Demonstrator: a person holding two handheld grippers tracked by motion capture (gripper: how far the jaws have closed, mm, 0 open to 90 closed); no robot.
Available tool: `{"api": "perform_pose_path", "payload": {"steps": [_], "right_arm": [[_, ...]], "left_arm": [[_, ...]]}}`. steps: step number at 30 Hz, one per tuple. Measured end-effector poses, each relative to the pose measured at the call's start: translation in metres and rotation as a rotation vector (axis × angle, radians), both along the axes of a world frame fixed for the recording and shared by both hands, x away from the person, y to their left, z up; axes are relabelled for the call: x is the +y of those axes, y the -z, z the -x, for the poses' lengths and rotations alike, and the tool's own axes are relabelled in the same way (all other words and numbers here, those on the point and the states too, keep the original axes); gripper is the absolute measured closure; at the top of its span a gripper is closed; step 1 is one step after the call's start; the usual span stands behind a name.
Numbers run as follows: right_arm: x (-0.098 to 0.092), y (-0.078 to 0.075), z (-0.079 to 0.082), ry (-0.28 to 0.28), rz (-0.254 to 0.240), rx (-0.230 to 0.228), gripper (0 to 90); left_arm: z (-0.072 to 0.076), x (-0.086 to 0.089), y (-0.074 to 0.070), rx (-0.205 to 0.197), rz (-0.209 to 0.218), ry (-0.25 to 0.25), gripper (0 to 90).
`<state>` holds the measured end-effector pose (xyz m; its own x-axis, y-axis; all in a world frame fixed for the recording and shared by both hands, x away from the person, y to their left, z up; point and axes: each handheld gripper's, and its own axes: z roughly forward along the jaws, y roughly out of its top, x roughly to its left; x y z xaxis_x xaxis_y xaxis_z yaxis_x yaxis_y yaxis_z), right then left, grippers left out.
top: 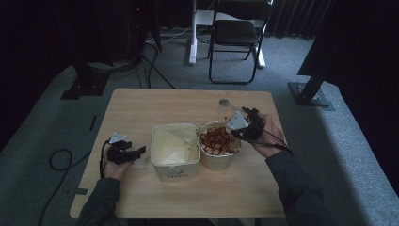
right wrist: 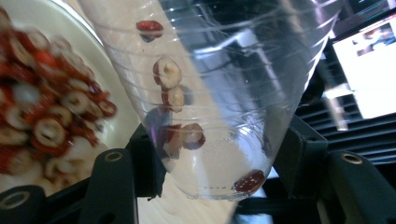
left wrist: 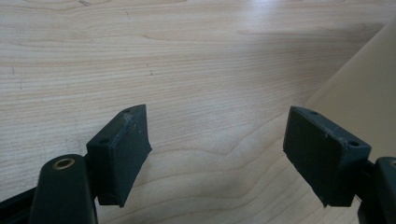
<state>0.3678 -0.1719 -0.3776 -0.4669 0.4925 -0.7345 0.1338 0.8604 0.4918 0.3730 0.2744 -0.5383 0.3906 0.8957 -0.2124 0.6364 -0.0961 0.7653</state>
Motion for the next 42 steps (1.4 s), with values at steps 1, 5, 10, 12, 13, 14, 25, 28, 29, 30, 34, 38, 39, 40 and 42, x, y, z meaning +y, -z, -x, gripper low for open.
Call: {"api": "perform_pose_path", "payload": {"steps": [1,5,10,12,13,14,25,28,29,30,34,38,39,40,42], "right_arm": [[-0.001,-0.001,0.000,0.001,-0.030,0.014,43.0],[-0.006,-0.004,-0.002,-0.018,-0.130,0.071,43.0],[-0.008,-0.008,-0.003,-0.032,-0.189,0.102,42.9],[-0.007,-0.008,-0.002,-0.033,-0.195,0.106,42.9],[-0.007,-0.007,-0.002,-0.034,-0.196,0.106,42.9],[-0.006,-0.007,-0.002,-0.036,-0.194,0.109,42.9],[0.009,-0.008,0.003,-0.098,-0.251,0.161,42.7],[0.015,-0.012,0.003,-0.121,-0.293,0.182,42.7],[0.016,-0.013,0.002,-0.124,-0.303,0.185,42.7],[0.018,-0.013,0.002,-0.129,-0.304,0.185,42.7],[0.027,-0.015,0.003,-0.157,-0.333,0.206,42.6],[0.039,-0.019,0.006,-0.191,-0.345,0.212,42.5],[0.042,-0.019,0.006,-0.200,-0.351,0.214,42.5],[0.044,-0.020,0.006,-0.208,-0.356,0.218,42.5],[0.049,-0.022,0.007,-0.230,-0.377,0.233,42.4]], "left_arm": [[0.000,0.000,0.000,0.000,-0.003,0.000,22.9],[0.000,0.000,0.000,0.001,-0.002,0.003,22.9],[-0.001,-0.001,0.001,-0.001,0.001,0.004,22.9],[-0.001,-0.001,0.001,-0.001,0.001,0.004,22.9],[-0.001,-0.001,0.001,-0.001,0.000,0.005,22.9],[-0.001,-0.001,0.001,0.000,0.000,0.006,22.9],[-0.002,-0.002,0.002,0.006,-0.007,0.010,22.9],[-0.002,-0.002,0.002,0.004,-0.010,0.010,22.9],[-0.002,-0.002,0.002,0.004,-0.008,0.009,22.9],[-0.002,-0.002,0.002,0.004,-0.007,0.008,22.9],[-0.001,-0.002,0.003,0.003,-0.008,0.004,22.9],[-0.001,-0.003,0.003,0.006,-0.018,0.006,22.9],[-0.001,-0.003,0.003,0.005,-0.019,0.005,22.9],[-0.001,-0.003,0.003,0.005,-0.019,0.005,22.9],[-0.001,-0.003,0.003,0.006,-0.018,0.004,22.9]]}}
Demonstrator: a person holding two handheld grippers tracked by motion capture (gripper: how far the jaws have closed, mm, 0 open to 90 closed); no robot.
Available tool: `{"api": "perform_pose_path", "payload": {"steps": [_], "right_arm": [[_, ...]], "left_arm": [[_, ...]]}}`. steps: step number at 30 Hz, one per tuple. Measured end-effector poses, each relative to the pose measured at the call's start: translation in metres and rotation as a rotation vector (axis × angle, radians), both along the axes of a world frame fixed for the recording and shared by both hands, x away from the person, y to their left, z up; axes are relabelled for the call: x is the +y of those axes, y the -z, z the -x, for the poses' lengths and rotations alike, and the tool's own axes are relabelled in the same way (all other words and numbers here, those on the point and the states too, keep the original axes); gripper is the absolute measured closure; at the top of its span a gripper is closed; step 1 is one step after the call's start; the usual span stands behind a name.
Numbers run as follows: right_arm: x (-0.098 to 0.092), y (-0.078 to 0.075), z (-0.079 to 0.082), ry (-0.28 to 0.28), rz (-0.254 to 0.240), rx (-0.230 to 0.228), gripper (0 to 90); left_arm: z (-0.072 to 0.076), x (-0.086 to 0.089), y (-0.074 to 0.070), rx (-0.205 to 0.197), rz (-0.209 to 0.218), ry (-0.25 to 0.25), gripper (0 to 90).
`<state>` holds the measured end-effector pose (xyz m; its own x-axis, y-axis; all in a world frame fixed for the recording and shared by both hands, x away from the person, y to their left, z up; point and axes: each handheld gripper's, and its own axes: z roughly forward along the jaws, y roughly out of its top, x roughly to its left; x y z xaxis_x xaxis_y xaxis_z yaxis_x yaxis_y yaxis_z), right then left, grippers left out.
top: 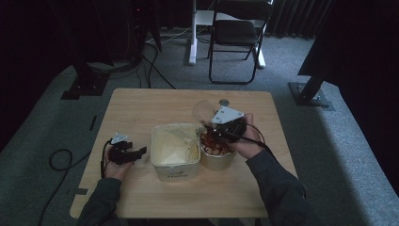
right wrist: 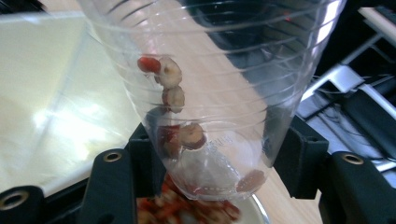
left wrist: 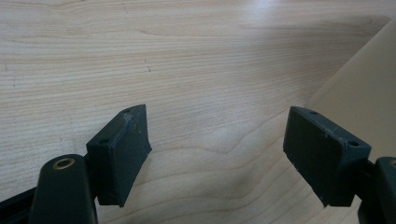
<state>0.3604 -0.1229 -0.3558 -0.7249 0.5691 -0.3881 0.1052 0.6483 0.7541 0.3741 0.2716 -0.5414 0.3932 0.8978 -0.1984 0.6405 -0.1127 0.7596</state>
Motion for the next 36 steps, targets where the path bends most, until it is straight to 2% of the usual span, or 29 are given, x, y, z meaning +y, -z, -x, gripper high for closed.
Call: {"api": "perform_pose_path", "payload": {"steps": [7,8,12,16,18,19,22,29,36], "right_arm": [[0.011,-0.007,0.002,-0.069,-0.089,0.073,42.3],[0.012,-0.008,0.001,-0.087,-0.116,0.098,42.2],[0.016,-0.010,0.000,-0.124,-0.154,0.151,42.0],[0.024,-0.014,0.001,-0.161,-0.197,0.178,41.9],[0.028,-0.016,0.000,-0.183,-0.223,0.209,41.9],[0.028,-0.016,0.000,-0.183,-0.223,0.209,41.9],[0.035,-0.022,-0.001,-0.244,-0.291,0.263,41.8],[0.054,-0.022,-0.001,-0.291,-0.282,0.281,41.7],[0.068,-0.020,0.001,-0.334,-0.292,0.311,41.7]], "left_arm": [[0.000,-0.001,0.001,0.001,-0.014,0.006,22.9],[0.000,-0.001,0.001,0.002,-0.013,0.005,22.9],[0.000,-0.001,0.001,0.003,-0.013,0.005,22.8],[0.000,-0.002,0.001,0.006,-0.015,0.006,22.9],[0.000,-0.002,0.001,0.005,-0.017,0.006,22.9],[0.000,-0.002,0.001,0.005,-0.017,0.006,22.9],[0.000,-0.003,0.001,0.003,-0.019,0.006,22.9],[0.001,-0.001,0.000,-0.001,-0.010,0.003,22.8],[0.001,-0.001,0.001,0.000,-0.013,0.004,22.8]]}}
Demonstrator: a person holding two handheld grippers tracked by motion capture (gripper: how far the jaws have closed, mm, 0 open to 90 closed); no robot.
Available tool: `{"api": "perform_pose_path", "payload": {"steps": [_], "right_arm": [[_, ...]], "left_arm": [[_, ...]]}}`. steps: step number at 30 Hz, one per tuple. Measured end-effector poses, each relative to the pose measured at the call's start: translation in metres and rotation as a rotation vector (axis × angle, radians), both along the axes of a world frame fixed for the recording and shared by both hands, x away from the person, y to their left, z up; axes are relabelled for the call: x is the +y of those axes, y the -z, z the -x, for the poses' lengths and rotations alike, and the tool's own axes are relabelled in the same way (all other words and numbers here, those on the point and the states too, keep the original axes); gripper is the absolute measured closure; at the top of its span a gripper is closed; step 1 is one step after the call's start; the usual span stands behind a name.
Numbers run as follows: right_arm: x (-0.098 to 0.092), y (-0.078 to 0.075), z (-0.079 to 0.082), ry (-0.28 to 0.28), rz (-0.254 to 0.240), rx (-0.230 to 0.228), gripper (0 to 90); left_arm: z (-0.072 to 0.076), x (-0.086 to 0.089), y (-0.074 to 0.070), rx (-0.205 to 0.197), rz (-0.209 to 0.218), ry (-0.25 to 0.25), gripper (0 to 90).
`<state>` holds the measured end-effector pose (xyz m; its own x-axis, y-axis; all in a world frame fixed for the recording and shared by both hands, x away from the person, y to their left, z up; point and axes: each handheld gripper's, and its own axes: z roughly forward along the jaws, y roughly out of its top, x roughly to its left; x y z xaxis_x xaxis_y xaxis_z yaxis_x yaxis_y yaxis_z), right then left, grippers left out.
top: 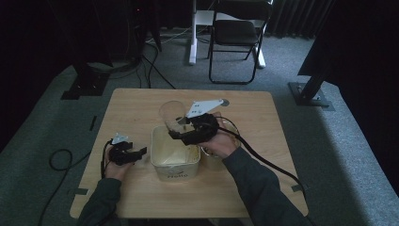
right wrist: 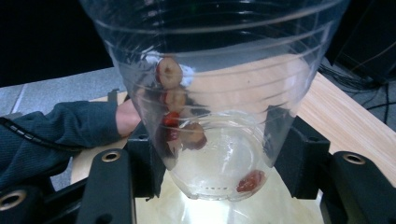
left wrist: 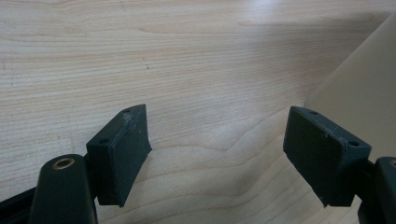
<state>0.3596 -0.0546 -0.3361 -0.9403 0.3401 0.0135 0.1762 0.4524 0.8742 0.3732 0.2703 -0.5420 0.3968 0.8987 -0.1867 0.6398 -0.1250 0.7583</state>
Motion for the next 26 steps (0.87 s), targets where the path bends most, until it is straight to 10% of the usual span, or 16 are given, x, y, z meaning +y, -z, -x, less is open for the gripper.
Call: {"api": "perform_pose_path", "payload": {"steps": [3,7,26], "right_arm": [[0.004,0.004,0.000,-0.020,-0.009,0.015,40.3],[0.007,0.008,-0.004,-0.105,-0.045,0.117,11.5],[-0.007,-0.002,-0.001,-0.013,-0.020,0.013,14.3]], "left_arm": [[0.000,0.000,0.000,0.000,0.000,0.000,22.8],[0.000,0.000,0.000,0.000,-0.001,0.002,22.9],[0.000,0.000,0.000,0.003,0.000,-0.002,22.8]]}}
